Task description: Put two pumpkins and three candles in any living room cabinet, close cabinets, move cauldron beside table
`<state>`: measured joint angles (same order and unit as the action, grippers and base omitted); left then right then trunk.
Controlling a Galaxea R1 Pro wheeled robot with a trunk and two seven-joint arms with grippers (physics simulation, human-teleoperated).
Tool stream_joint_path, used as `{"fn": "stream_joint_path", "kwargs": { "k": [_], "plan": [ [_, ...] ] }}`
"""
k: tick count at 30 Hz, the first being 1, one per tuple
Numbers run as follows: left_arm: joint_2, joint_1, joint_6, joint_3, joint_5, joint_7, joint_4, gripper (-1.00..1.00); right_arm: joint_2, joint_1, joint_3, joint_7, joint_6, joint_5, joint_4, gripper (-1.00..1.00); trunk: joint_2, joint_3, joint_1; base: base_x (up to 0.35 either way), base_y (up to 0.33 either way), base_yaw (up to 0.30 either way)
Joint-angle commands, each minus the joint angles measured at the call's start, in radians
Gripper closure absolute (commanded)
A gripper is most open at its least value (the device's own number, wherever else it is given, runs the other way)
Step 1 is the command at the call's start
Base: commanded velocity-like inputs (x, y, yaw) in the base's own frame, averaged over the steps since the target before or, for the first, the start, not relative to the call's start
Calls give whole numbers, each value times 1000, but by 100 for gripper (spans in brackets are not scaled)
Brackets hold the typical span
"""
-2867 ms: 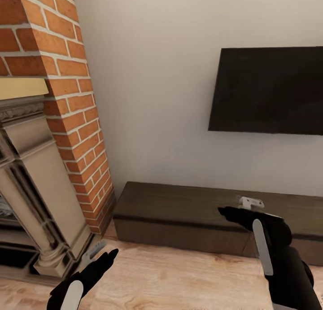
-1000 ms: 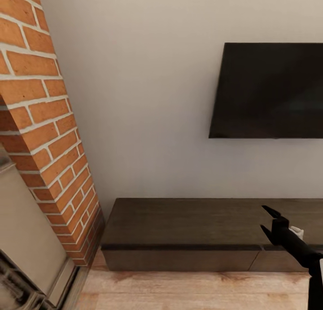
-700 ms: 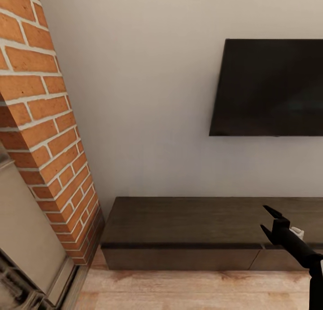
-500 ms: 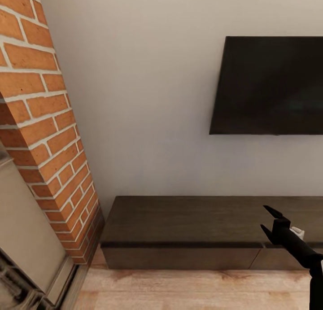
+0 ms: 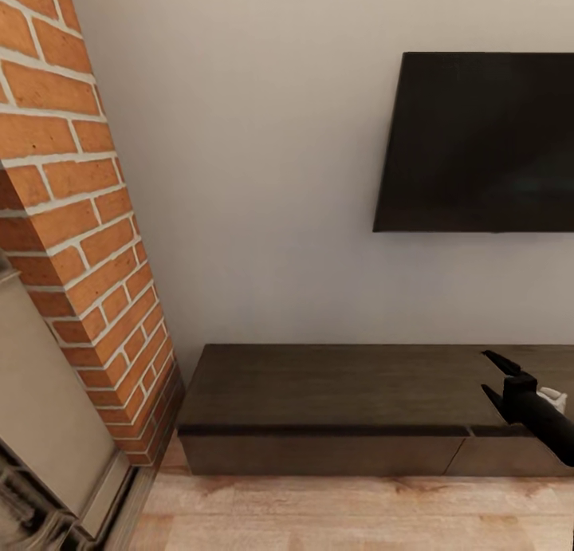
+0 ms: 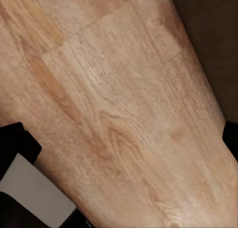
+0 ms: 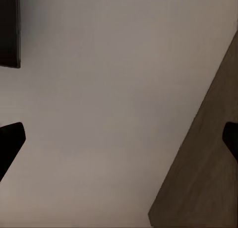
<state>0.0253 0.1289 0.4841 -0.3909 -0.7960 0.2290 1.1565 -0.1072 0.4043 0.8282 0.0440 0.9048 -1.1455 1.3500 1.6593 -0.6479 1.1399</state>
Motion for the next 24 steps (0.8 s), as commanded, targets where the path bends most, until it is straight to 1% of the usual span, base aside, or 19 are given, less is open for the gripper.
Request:
{"fn": "stream_joint_path", "kwargs": {
  "k": [1, 3, 4, 5, 7, 8, 10, 11, 12, 15, 17, 20, 21, 24],
  "plan": [
    [1, 0, 3, 2, -10, 10, -1, -100, 14, -5, 3, -20, 15, 3, 30, -100, 8, -4, 4, 0, 0, 0],
    [2, 0, 0, 0, -9, 12, -12, -100, 33, -11, 4, -48, 20, 4, 58, -100, 22, -10, 12, 0, 0, 0],
    [2, -1, -1, -1, -11, 13, -31, -100, 48, -16, 6, -82, 22, 5, 80, -100, 29, -13, 15, 0, 0, 0],
    [3, -3, -3, -2, -12, 14, -49, -100, 57, -19, 8, -123, 25, 3, 93, -100, 36, -17, 19, 0, 0, 0],
    [2, -5, -5, -2, -13, 13, -61, -100, 62, -21, 7, -159, 28, -3, 104, -100, 50, -23, 27, 0, 0, -12],
    [-2, -7, -8, -3, -16, 12, -73, -100, 67, -23, 5, -191, 29, -20, 125, -100, 57, -25, 31, 0, 0, -99],
    [-4, -8, -10, -3, -18, 11, -80, -100, 67, -24, 6, -209, 25, -32, 138, -100, 71, -30, 38, 0, 0, -141],
    [-4, -8, -10, -3, -18, 10, -82, -100, 67, -24, 7, -214, 24, -34, 138, -100, 78, -33, 42, 0, 0, -152],
    [0, -9, -12, 3, -14, 8, -75, -100, 75, -20, 2, -227, 14, -37, 62, -100, 85, -36, 46, 0, 0, -22],
    [2, -9, -12, 6, -11, 11, -64, -100, 69, -15, -8, -222, 12, -46, -30, -100, 106, -45, 58, 0, 0, -11],
    [2, -9, -12, 6, -12, 11, -62, -100, 66, -12, -11, -219, 6, -49, -66, -100, 120, -51, 65, 0, 0, -5],
    [3, -9, -12, 7, -12, 11, -60, -100, 64, -10, -13, -209, 0, -51, -87, -100, 141, -60, 77, 0, 0, -2],
    [3, -9, -12, 8, -12, 11, -59, -100, 64, -10, -13, -199, -1, -51, -93, -100, 148, -64, 81, 0, 0, -2],
    [4, -9, -13, 10, -10, 11, -52, -100, 63, -10, -14, -131, -8, -48, -126, -100, 169, -73, 92, 0, 0, 0]
  ]
}}
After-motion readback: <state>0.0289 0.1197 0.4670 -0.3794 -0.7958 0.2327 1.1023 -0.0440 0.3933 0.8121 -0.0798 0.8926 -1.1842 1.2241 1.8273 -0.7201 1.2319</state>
